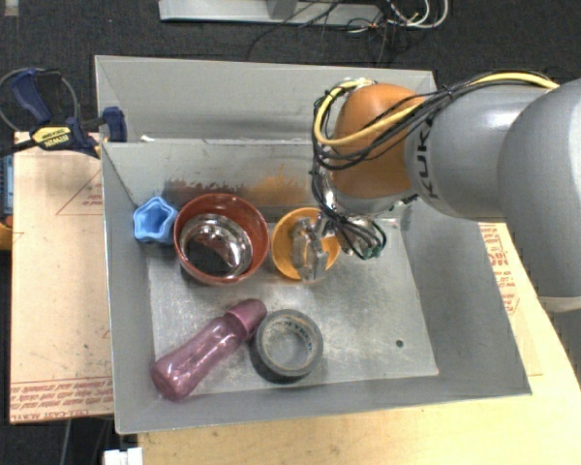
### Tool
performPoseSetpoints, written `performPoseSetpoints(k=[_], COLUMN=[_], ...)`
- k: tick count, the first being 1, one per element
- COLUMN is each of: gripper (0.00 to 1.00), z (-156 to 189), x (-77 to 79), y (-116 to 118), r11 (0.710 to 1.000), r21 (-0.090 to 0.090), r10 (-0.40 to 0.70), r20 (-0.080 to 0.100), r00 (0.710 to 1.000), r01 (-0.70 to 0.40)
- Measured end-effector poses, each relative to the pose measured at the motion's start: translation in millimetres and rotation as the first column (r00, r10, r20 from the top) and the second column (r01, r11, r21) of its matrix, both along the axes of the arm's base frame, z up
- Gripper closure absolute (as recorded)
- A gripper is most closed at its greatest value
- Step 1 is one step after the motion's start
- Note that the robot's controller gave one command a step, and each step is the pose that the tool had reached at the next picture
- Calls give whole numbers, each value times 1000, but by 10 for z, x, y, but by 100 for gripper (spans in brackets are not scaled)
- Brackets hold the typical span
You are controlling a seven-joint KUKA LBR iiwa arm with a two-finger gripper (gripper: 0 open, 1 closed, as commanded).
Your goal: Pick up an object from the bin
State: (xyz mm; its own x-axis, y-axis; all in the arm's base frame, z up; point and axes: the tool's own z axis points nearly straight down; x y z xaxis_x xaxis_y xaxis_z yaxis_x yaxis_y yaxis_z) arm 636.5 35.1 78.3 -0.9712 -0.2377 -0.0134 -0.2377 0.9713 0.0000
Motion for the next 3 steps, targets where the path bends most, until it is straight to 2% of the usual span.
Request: performPoseSetpoints(k=[1, 2, 3], gripper=[100, 100, 100], z=[-1, 907, 184], x=[80, -121, -55], y=[14, 79, 68], r11=[1000, 999, 1000], r21=[3, 1, 3], r10=[-19, 39, 8], r20=[7, 12, -9], r00=[1000, 999, 1000], r01=[19, -39, -8])
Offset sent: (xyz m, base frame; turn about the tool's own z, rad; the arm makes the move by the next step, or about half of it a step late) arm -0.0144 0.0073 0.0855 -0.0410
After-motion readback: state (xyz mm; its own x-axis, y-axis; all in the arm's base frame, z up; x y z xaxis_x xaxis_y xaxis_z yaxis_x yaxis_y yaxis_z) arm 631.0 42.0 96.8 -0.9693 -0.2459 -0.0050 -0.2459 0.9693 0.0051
